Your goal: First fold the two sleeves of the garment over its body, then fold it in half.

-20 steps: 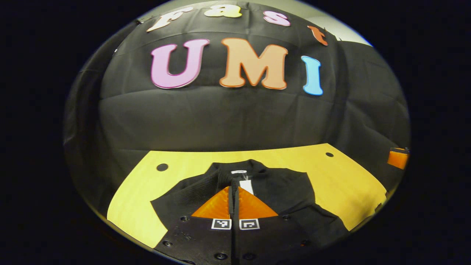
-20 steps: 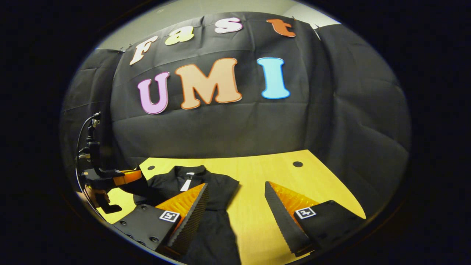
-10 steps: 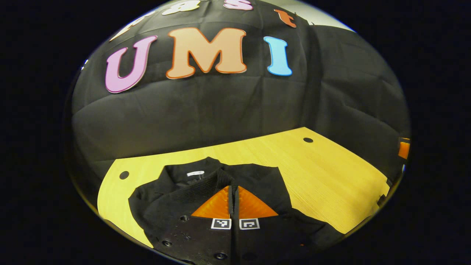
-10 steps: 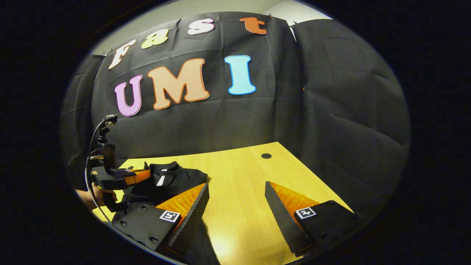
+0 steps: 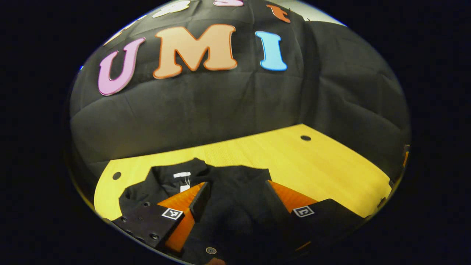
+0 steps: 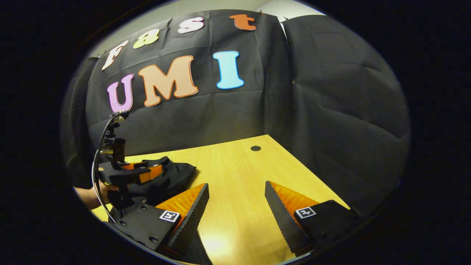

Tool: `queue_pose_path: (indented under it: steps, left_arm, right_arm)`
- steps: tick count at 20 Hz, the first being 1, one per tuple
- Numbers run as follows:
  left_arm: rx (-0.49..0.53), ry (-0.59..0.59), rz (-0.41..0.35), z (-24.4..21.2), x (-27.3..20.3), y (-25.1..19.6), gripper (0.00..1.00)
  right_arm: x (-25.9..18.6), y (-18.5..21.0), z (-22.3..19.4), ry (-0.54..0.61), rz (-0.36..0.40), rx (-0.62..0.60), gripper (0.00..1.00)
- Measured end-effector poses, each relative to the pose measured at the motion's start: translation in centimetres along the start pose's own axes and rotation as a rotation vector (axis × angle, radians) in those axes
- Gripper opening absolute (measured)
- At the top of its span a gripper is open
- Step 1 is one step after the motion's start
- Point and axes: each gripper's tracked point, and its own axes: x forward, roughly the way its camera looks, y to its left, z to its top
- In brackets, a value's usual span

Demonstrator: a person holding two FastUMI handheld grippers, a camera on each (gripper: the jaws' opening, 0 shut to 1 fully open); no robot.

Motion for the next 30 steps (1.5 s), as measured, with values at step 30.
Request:
queue_pose_path:
  steps: [30]
  left_arm:
    - [-0.126, 0.184, 0.414, -21.5, -30.5, 15.5, 0.94]
  right_arm:
    - [-5.2, 8.0, -18.6, 0.24, 0.136, -0.168, 0.94]
